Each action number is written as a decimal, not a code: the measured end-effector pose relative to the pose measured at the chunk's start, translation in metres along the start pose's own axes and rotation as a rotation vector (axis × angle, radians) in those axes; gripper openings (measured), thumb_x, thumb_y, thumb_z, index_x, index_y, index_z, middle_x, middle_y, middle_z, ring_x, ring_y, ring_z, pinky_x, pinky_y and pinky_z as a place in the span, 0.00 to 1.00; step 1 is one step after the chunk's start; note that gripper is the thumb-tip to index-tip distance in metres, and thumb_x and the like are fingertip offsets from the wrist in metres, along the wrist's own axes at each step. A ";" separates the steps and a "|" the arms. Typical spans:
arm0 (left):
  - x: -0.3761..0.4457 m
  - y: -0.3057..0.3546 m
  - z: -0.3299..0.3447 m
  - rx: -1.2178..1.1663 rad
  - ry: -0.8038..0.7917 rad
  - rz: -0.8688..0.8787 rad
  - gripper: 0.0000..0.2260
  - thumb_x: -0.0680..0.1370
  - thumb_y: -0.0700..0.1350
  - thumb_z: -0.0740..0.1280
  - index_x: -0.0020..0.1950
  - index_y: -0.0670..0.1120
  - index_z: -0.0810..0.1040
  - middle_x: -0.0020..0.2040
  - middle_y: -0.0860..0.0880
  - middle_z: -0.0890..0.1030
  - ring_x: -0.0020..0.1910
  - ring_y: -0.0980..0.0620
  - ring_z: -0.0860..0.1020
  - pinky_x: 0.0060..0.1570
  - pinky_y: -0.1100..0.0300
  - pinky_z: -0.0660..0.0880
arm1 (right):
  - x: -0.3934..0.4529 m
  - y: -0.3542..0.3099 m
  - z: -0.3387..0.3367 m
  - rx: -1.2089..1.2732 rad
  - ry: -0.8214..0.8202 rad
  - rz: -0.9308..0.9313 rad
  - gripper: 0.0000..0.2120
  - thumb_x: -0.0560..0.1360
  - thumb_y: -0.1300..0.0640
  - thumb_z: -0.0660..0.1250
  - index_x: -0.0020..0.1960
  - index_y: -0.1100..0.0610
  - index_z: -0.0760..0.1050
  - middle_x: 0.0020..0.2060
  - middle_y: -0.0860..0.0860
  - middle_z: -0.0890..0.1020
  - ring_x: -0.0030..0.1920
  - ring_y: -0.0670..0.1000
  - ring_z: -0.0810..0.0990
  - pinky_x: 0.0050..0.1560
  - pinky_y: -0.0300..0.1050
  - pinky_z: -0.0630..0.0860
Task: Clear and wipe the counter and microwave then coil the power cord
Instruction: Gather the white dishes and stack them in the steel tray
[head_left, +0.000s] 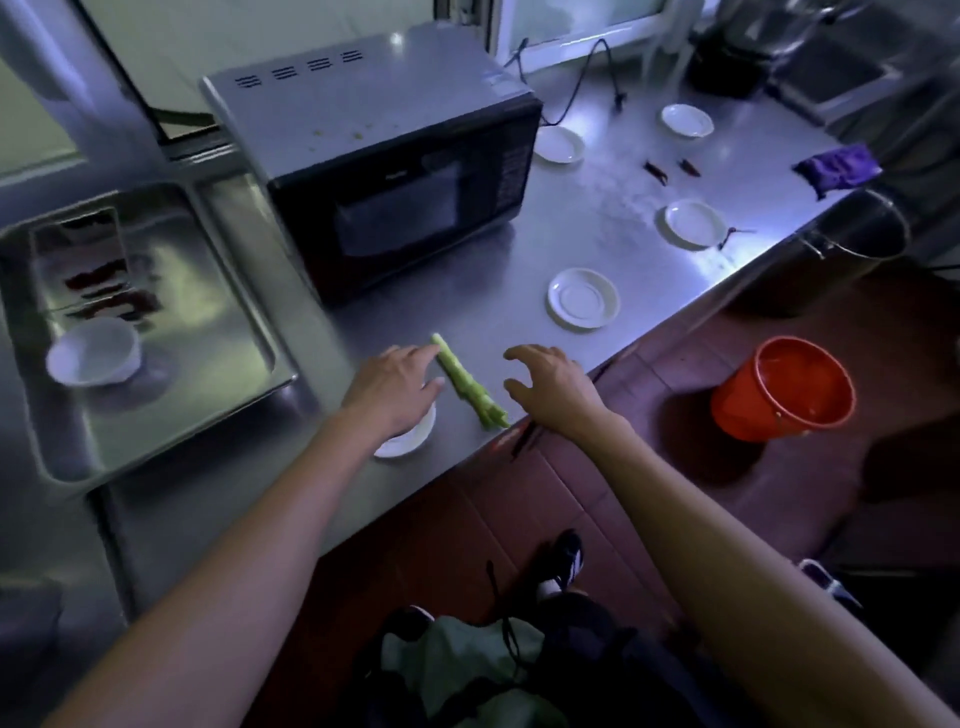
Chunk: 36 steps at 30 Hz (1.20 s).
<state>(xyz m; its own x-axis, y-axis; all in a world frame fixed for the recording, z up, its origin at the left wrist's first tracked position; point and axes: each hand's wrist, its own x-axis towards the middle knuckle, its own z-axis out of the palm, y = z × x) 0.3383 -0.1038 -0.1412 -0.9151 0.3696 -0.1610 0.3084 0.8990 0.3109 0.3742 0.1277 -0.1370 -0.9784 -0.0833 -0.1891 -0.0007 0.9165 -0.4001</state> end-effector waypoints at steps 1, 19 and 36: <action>0.011 0.015 0.002 0.001 -0.007 0.024 0.21 0.81 0.54 0.62 0.73 0.50 0.69 0.70 0.47 0.75 0.68 0.44 0.71 0.63 0.51 0.68 | -0.004 0.015 -0.006 0.008 0.014 0.021 0.22 0.79 0.51 0.65 0.71 0.51 0.71 0.70 0.50 0.75 0.67 0.56 0.72 0.65 0.55 0.70; 0.188 0.316 0.070 0.130 -0.173 0.293 0.19 0.81 0.55 0.63 0.71 0.53 0.72 0.66 0.46 0.78 0.65 0.43 0.73 0.64 0.48 0.70 | -0.050 0.320 -0.121 0.185 0.231 0.332 0.25 0.77 0.51 0.65 0.73 0.50 0.69 0.70 0.50 0.74 0.68 0.57 0.73 0.65 0.55 0.72; 0.295 0.465 0.110 0.117 -0.252 0.514 0.20 0.81 0.55 0.62 0.72 0.51 0.71 0.67 0.46 0.77 0.65 0.43 0.74 0.63 0.48 0.72 | -0.063 0.443 -0.163 0.225 0.253 0.513 0.22 0.78 0.53 0.66 0.72 0.53 0.71 0.70 0.51 0.75 0.67 0.57 0.72 0.66 0.57 0.71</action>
<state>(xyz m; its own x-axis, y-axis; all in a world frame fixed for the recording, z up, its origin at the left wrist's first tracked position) 0.2403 0.4491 -0.1469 -0.5550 0.7966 -0.2394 0.7360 0.6044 0.3050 0.4022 0.6026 -0.1564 -0.8611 0.4675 -0.1997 0.5000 0.7078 -0.4990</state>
